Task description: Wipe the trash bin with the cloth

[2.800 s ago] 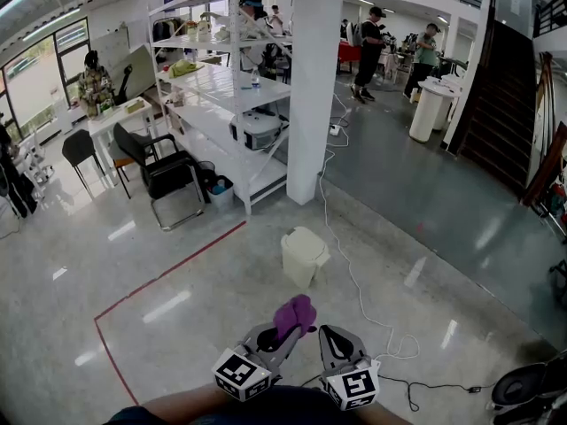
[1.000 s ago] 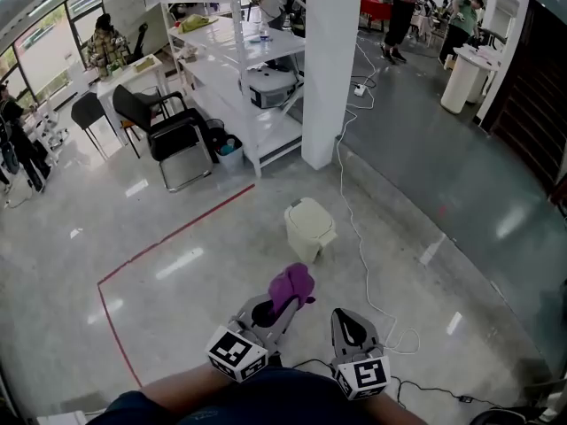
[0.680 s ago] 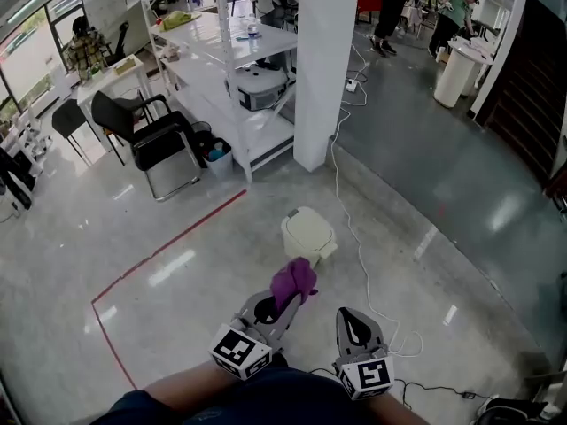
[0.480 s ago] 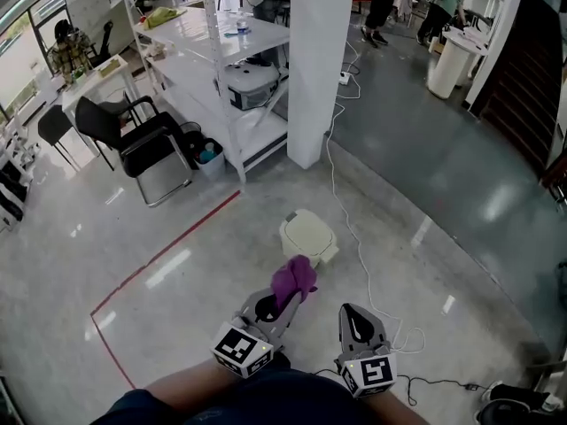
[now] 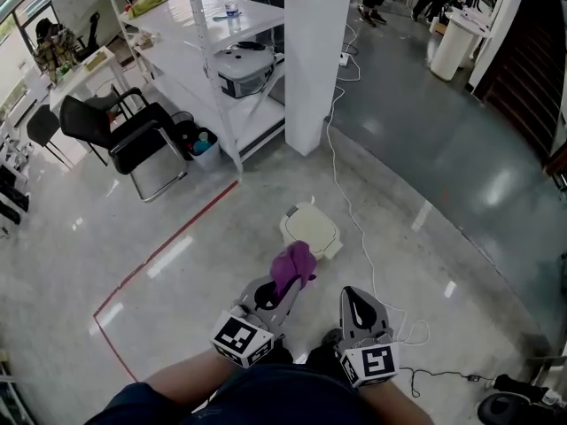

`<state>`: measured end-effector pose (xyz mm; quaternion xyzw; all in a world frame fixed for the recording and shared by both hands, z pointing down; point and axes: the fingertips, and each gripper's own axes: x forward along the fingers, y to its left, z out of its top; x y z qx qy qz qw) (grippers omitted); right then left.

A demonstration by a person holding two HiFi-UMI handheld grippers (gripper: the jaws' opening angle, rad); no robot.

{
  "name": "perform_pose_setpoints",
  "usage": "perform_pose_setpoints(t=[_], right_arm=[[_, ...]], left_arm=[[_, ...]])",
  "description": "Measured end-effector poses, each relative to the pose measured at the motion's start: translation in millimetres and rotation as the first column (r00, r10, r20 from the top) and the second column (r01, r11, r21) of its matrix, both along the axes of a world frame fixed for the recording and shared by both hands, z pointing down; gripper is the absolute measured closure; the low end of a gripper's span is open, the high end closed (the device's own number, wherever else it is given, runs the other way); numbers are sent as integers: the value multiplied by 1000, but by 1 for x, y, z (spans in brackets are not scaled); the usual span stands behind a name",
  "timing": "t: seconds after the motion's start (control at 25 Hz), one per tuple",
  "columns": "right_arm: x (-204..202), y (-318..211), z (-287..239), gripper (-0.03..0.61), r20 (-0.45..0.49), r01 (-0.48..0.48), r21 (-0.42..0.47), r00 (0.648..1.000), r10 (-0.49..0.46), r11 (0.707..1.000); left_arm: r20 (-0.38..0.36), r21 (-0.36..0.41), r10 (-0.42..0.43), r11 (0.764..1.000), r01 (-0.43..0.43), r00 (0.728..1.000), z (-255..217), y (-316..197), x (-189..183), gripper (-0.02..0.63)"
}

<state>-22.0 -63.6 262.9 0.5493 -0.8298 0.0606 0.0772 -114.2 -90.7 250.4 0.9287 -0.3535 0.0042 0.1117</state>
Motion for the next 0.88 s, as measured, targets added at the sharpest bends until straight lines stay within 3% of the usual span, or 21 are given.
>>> perform_pose_setpoints(t=[0.32,0.52,0.88], right_arm=[[33,-47,32,572,25,75,-37,997,-74,996],[69,-74,74,572,51,122,-48,991,-120,991],[101,-123,181,572,81,71,-27,994,-69,997]], left_arm=[[24,-28,-87,996,88,996,25,-45,36,591],[58,8,-151,989,151,987,49,-74,64,591],[90,46,-213,977,210,973,147,-132,71,591]])
